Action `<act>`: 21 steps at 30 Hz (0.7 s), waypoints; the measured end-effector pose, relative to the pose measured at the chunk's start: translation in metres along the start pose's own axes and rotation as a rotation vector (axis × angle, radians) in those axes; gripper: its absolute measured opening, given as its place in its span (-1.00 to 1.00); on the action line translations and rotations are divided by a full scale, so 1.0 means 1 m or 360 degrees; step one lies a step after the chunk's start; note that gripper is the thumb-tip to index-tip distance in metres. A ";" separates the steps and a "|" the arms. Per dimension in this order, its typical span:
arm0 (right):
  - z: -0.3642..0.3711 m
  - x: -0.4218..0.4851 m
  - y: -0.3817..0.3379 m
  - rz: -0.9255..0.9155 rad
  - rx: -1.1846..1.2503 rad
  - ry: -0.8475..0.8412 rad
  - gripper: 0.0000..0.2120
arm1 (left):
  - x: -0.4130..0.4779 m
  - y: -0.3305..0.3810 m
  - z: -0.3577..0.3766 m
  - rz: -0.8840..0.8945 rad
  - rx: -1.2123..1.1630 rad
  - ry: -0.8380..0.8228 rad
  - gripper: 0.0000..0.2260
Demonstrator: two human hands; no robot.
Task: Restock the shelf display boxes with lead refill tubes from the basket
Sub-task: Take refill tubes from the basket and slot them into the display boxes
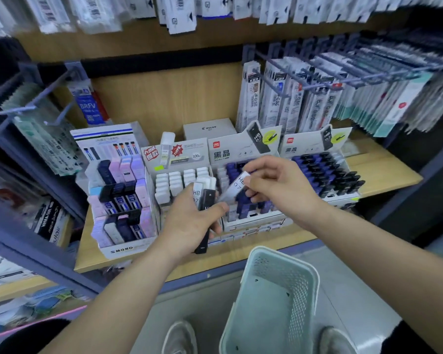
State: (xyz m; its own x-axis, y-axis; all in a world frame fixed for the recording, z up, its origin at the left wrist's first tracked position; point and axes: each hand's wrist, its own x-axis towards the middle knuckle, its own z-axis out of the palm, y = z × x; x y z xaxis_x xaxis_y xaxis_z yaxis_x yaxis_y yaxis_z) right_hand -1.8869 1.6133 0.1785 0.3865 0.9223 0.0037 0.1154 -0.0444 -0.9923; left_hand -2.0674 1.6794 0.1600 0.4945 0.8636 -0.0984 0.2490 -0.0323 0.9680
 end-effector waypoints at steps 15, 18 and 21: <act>-0.141 0.014 0.023 -0.0142 -0.0428 0.0593 -0.91 | 0.045 0.009 0.099 -0.0039 0.0224 -0.0266 -0.84; -0.180 0.029 0.025 -0.0199 -0.0832 0.0814 -0.91 | 0.055 0.012 0.112 -0.0010 0.0250 -0.0315 -0.84; -0.214 0.042 0.034 -0.0168 -0.1143 0.0938 -0.88 | 0.063 0.017 0.128 0.0021 0.0224 -0.0389 -0.85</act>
State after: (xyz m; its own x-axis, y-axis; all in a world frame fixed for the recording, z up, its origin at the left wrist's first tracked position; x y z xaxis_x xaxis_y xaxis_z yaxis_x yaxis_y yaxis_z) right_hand -1.6708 1.5684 0.1718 0.7208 0.6001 0.3471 0.6384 -0.3795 -0.6696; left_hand -1.9256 1.6694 0.1408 0.6802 0.7164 -0.1555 0.3459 -0.1267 0.9297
